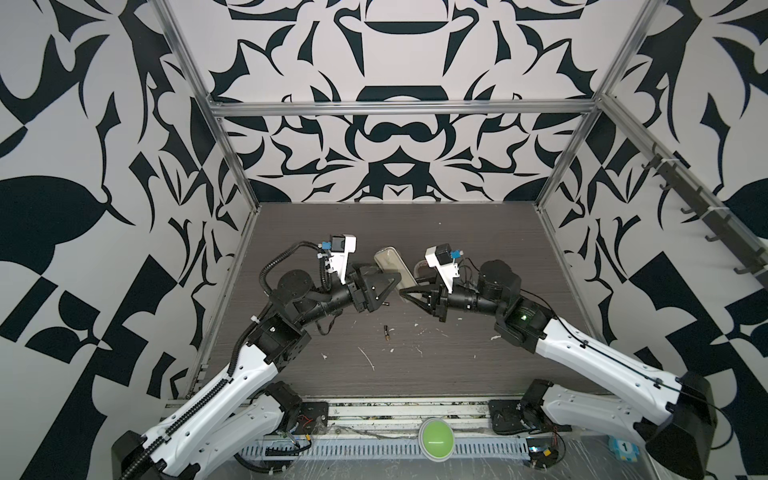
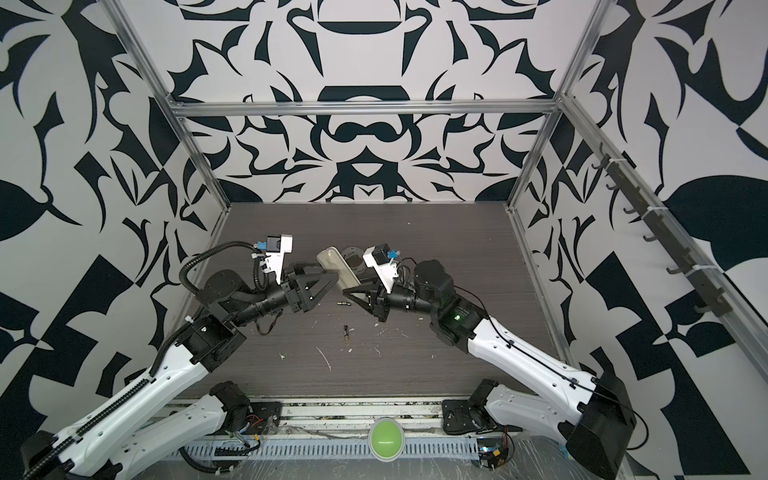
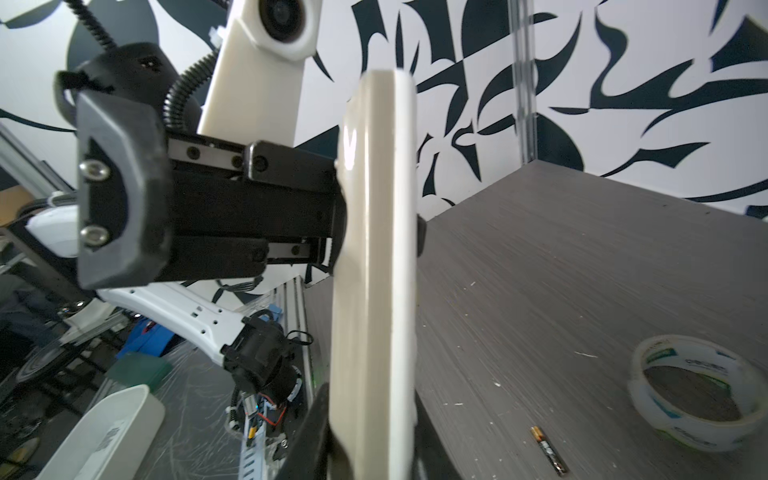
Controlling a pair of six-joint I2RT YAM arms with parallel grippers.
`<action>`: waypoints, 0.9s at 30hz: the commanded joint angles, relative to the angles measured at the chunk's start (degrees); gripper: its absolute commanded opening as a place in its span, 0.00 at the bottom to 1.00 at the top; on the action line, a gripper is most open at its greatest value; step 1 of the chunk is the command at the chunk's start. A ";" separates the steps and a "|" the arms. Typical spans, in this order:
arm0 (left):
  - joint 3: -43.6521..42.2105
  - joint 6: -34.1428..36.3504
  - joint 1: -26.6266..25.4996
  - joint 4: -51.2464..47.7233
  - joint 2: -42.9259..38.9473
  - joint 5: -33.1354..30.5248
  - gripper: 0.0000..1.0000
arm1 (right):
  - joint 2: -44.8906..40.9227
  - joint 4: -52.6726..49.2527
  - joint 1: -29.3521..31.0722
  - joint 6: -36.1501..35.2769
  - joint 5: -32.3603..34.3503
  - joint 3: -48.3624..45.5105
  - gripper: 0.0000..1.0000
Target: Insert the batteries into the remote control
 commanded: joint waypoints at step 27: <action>-0.27 -1.15 -0.04 10.87 -0.90 9.55 0.57 | 0.43 13.50 -0.01 7.77 -12.74 1.29 0.00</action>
